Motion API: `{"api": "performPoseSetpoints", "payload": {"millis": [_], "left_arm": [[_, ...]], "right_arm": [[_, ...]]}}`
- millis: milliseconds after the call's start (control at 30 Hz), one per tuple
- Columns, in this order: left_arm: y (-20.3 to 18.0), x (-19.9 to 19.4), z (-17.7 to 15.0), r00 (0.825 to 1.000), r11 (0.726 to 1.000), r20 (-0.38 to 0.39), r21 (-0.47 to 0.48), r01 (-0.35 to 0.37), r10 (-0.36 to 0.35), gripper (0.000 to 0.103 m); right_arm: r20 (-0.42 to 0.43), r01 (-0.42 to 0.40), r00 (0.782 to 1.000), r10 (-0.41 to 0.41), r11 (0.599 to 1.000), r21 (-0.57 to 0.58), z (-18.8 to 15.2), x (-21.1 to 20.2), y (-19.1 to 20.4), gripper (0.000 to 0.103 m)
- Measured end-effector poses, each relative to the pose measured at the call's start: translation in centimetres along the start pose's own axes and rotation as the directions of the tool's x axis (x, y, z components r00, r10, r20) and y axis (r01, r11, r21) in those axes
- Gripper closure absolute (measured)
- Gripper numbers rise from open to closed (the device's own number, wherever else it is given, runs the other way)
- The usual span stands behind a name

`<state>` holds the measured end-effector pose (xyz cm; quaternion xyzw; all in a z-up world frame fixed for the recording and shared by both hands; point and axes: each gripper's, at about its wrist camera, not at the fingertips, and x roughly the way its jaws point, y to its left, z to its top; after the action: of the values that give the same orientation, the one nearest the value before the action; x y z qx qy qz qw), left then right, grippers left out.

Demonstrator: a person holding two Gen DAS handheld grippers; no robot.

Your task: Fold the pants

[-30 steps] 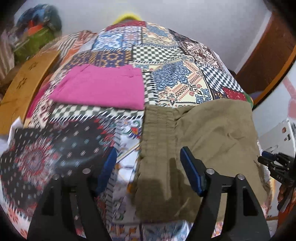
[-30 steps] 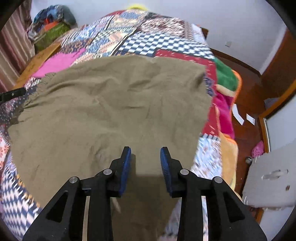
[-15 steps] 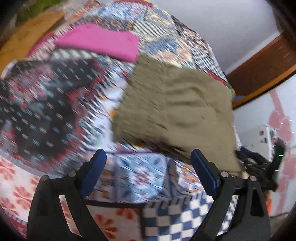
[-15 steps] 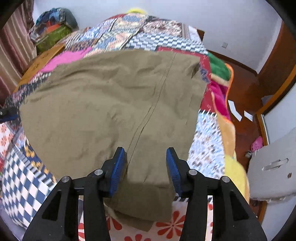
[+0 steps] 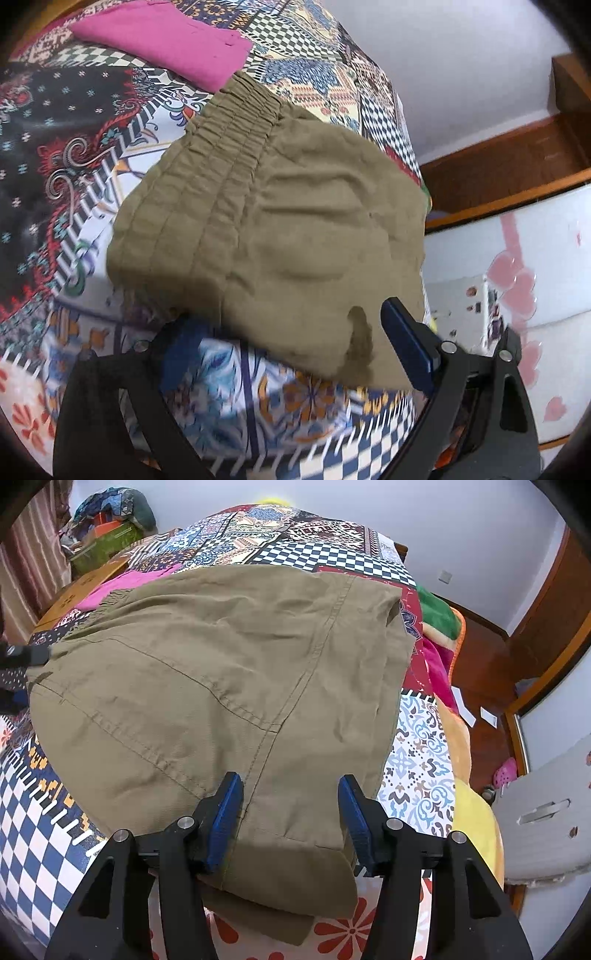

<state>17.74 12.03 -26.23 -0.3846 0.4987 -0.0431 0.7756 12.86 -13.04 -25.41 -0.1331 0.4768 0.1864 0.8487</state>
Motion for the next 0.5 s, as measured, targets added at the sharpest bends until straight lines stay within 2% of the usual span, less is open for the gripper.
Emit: {"api": "performPoseSetpoints", "payload": {"millis": [133, 267, 367, 433, 467, 500], "left_arm": [[-0.3, 0.8, 1.1, 1.000, 1.000, 0.019, -0.002, -0.011, 0.011, 0.005], [-0.8, 1.4, 1.8, 0.996, 0.998, 0.059, 0.000, -0.061, 0.061, 0.006], [-0.8, 1.2, 2.2, 0.989, 0.994, 0.097, -0.009, -0.107, 0.108, 0.021], [-0.7, 0.9, 2.1, 0.982, 0.990, 0.126, -0.009, -0.141, 0.141, 0.044], [-0.6, 0.7, 2.1, 0.978, 0.987, 0.136, 0.000, -0.162, 0.160, 0.048], [-0.6, 0.5, 2.0, 0.978, 0.987, 0.139, 0.012, -0.158, 0.155, 0.058]], "right_arm": [[0.003, 0.000, 1.000, 0.000, 1.000, -0.009, -0.1, 0.0, 0.1, 0.052], [-0.002, -0.016, 1.000, 0.016, 1.000, 0.002, -0.1, 0.1, -0.1, 0.051], [-0.004, -0.021, 1.000, 0.021, 1.000, 0.011, -0.1, 0.2, -0.3, 0.051], [-0.004, -0.021, 1.000, 0.021, 1.000, 0.015, -0.2, 0.2, -0.2, 0.051], [-0.004, -0.020, 1.000, 0.021, 1.000, 0.015, -0.2, 0.1, -0.3, 0.051], [-0.005, -0.020, 1.000, 0.020, 1.000, 0.015, -0.2, 0.1, -0.2, 0.050]]}}
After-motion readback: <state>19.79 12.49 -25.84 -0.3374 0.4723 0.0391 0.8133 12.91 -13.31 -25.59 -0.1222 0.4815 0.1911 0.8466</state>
